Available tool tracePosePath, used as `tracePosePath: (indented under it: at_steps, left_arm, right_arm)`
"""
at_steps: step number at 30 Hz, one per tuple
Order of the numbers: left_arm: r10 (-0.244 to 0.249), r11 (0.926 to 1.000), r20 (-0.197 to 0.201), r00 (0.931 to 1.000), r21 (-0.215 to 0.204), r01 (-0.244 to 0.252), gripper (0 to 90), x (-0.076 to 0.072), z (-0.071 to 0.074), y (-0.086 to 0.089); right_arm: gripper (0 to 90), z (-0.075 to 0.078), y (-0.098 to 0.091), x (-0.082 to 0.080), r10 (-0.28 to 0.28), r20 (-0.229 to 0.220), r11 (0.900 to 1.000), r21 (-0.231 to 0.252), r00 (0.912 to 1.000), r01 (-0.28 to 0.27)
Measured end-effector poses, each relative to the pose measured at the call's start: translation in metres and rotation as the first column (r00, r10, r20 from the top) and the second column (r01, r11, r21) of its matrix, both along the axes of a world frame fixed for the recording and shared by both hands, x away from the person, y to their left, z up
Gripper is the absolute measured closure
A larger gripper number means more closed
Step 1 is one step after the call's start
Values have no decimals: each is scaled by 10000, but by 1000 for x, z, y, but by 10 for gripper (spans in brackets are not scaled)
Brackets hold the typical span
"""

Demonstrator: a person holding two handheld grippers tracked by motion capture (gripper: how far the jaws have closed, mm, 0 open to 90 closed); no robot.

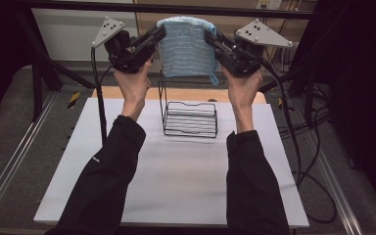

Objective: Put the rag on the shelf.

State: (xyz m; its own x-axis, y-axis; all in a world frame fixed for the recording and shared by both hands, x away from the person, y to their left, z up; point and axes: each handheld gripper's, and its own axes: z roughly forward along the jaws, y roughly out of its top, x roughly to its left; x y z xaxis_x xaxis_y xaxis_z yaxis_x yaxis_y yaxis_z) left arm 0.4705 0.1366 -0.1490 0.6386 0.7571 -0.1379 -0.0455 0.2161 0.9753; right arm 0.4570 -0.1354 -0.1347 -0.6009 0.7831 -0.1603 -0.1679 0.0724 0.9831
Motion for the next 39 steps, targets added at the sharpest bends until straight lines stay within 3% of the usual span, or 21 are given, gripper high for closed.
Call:
tracePosePath:
  at_steps: [7,16,27,35,39]
  left_arm:
    - [156,9998,110,9998,87,-157,818,7,-5,0]
    - [185,9997,-78,9998,144,-184,818,19,-10,-1]
    - [152,9968,-756,9970,797,-92,817,31,-28,-3]
    - [201,9927,-771,9968,1205,-107,817,37,-32,-8]
    - [326,9911,-767,9965,1309,-223,817,44,-28,-10]
  right_arm:
    - [811,-2,0,13,-46,79,9999,-142,10000,47]
    - [811,-3,-1,29,-105,-1,9993,-352,9999,105]
    - [811,-32,-7,39,-22,-755,10000,-50,9971,18]
    - [811,-48,-14,45,17,-1002,9997,264,9950,10]
    - [811,-47,-15,47,-41,-901,9994,353,9959,73]
